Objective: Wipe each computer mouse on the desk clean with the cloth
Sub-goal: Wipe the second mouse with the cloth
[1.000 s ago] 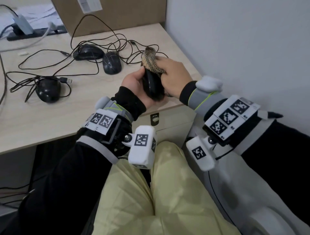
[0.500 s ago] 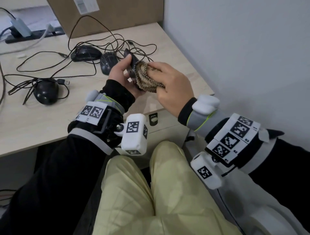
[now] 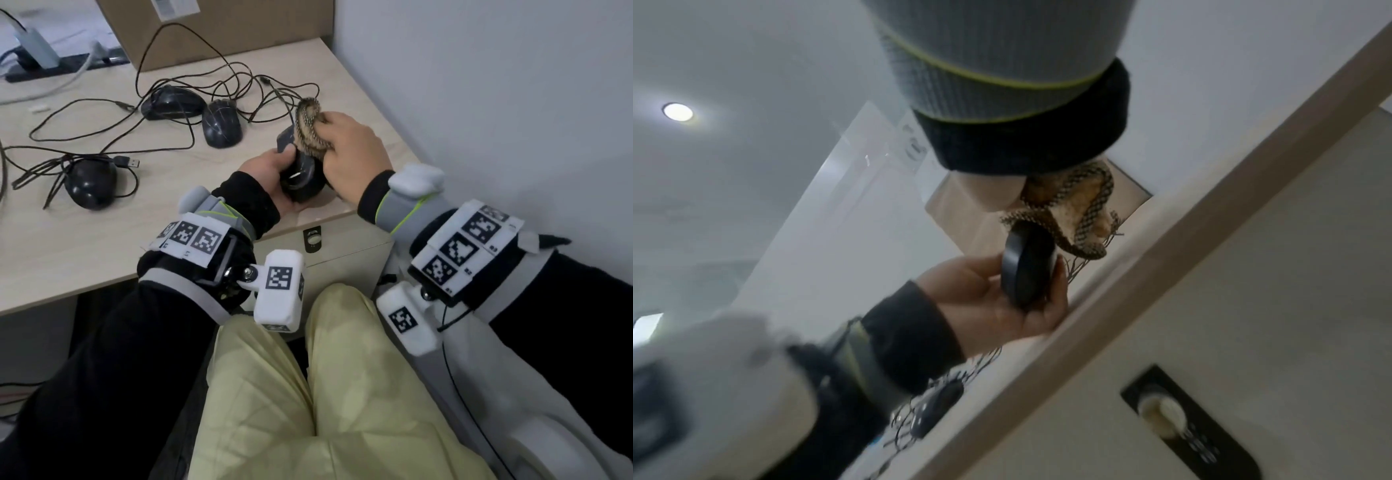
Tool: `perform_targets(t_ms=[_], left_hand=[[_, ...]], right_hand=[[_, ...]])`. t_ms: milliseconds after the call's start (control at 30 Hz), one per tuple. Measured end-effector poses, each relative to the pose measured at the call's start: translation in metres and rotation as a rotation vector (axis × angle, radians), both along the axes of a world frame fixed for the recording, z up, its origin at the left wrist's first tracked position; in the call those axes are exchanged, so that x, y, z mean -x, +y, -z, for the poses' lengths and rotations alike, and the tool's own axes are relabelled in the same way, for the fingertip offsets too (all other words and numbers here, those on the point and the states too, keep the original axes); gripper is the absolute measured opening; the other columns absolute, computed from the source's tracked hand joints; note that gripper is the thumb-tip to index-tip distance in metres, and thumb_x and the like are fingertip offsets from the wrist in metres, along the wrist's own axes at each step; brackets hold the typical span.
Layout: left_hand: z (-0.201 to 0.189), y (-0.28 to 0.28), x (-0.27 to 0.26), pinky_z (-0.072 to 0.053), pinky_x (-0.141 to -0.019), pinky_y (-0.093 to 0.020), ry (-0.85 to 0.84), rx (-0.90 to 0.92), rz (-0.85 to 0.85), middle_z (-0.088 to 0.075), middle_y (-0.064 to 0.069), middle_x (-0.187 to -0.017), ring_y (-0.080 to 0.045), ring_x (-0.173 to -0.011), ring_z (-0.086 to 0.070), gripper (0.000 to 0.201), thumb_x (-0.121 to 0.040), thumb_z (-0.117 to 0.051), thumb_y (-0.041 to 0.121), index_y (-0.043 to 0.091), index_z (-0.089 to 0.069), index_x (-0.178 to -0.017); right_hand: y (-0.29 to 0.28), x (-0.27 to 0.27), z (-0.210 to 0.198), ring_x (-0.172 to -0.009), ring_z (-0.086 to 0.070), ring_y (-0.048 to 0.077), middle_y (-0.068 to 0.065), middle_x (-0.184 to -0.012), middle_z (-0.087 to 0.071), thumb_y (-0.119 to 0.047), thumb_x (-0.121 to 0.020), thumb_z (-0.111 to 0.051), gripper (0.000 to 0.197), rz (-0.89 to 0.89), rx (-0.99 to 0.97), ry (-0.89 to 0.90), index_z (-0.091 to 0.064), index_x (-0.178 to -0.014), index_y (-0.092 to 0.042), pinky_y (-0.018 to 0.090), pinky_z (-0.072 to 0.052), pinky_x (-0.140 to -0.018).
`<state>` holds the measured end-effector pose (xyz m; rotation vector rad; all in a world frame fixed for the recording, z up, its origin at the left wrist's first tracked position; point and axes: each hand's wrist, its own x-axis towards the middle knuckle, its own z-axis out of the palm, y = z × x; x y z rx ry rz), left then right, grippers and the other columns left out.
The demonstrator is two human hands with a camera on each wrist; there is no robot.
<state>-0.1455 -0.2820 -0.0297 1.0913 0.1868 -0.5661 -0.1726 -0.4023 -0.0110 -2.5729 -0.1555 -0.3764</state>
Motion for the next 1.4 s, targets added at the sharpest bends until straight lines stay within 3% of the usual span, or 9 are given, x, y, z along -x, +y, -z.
perform_targets(t_ms=[167,267,433,500,700,900,1033,1200,1400], left_hand=[[0.004,-0.003,0.003,-0.054,-0.073,-0.042,-0.081,-0.016,-0.069,-0.056,-0.018,-0.109,-0.028,-0.087,-0.060,0.041,-0.099,-0.039,0.009,0.000,-0.035,-0.139],[0.004,-0.004,-0.002,-0.056,-0.068,-0.046,-0.064,0.023,-0.136,-0.056,-0.021,-0.123,-0.033,-0.094,-0.061,0.041,-0.098,-0.041,0.010,0.004,-0.036,-0.139],[-0.002,-0.004,0.000,-0.047,-0.066,-0.047,0.111,0.099,-0.082,-0.069,-0.015,-0.080,-0.030,-0.082,-0.060,0.043,-0.103,-0.027,0.035,0.007,-0.058,-0.098],[0.000,-0.003,-0.003,-0.044,-0.068,-0.046,0.139,0.129,-0.090,-0.065,-0.016,-0.087,-0.031,-0.084,-0.060,0.050,-0.102,-0.023,0.039,0.006,-0.059,-0.094],[0.004,-0.001,-0.004,-0.042,-0.098,-0.044,0.212,0.110,-0.060,-0.059,-0.014,-0.125,-0.029,-0.115,-0.056,0.060,-0.098,-0.028,0.049,0.005,-0.049,-0.134],[0.005,0.003,0.002,-0.059,-0.063,-0.034,0.071,0.143,-0.026,-0.072,-0.008,-0.094,-0.023,-0.090,-0.067,0.042,-0.101,-0.030,0.038,0.013,-0.063,-0.106],[-0.002,0.000,0.005,-0.058,-0.060,-0.032,0.051,0.148,0.020,-0.071,-0.004,-0.093,-0.020,-0.083,-0.068,0.049,-0.098,-0.024,0.053,0.021,-0.060,-0.106],[0.004,-0.002,0.000,-0.050,-0.076,-0.032,0.040,0.104,-0.013,-0.064,0.000,-0.107,-0.017,-0.095,-0.060,0.059,-0.093,-0.017,0.064,0.029,-0.053,-0.124],[-0.001,0.001,0.001,-0.054,-0.059,-0.023,0.047,0.036,0.024,-0.065,0.001,-0.084,-0.015,-0.079,-0.060,0.057,-0.091,-0.020,0.066,0.023,-0.057,-0.094]], right_hand=[[-0.006,-0.025,-0.006,-0.108,-0.054,0.036,0.016,-0.120,-0.061,-0.008,-0.080,-0.041,0.037,0.052,-0.081,0.168,-0.062,-0.110,-0.014,0.033,-0.043,-0.086],[0.000,-0.014,-0.002,-0.114,-0.052,0.037,0.012,-0.135,-0.050,-0.011,-0.075,-0.032,0.050,-0.067,-0.022,0.114,-0.059,-0.118,-0.012,0.041,-0.044,-0.094],[0.001,0.015,0.004,-0.124,-0.043,0.033,0.007,-0.153,-0.026,-0.011,-0.083,-0.035,0.049,-0.167,0.159,0.133,-0.051,-0.130,-0.013,0.040,-0.042,-0.093],[-0.001,0.023,0.007,-0.131,-0.036,0.031,0.006,-0.155,-0.019,-0.003,-0.084,-0.038,0.052,-0.190,0.204,0.151,-0.046,-0.134,-0.012,0.039,-0.041,-0.097],[0.006,0.037,0.011,-0.144,-0.014,0.025,0.001,-0.157,-0.014,-0.003,-0.086,-0.037,0.052,-0.237,0.426,0.163,-0.040,-0.137,-0.013,0.038,-0.031,-0.105],[0.007,0.013,0.010,-0.142,-0.018,0.023,-0.001,-0.157,-0.016,-0.005,-0.087,-0.037,0.052,-0.202,0.340,0.158,-0.040,-0.138,-0.015,0.038,-0.035,-0.102],[0.011,0.001,0.002,-0.123,-0.042,0.033,0.002,-0.152,-0.029,-0.002,-0.081,-0.039,0.054,-0.129,0.191,0.100,-0.047,-0.132,-0.013,0.042,-0.044,-0.090],[0.015,-0.016,0.009,-0.111,-0.051,0.041,0.005,-0.146,-0.040,-0.001,-0.075,-0.037,0.054,-0.128,0.102,0.152,-0.052,-0.126,-0.010,0.045,-0.045,-0.089],[0.017,-0.038,-0.002,-0.122,-0.046,0.034,0.010,-0.139,-0.046,-0.002,-0.083,-0.037,0.048,-0.073,0.099,0.193,-0.048,-0.129,-0.010,0.036,-0.039,-0.099]])
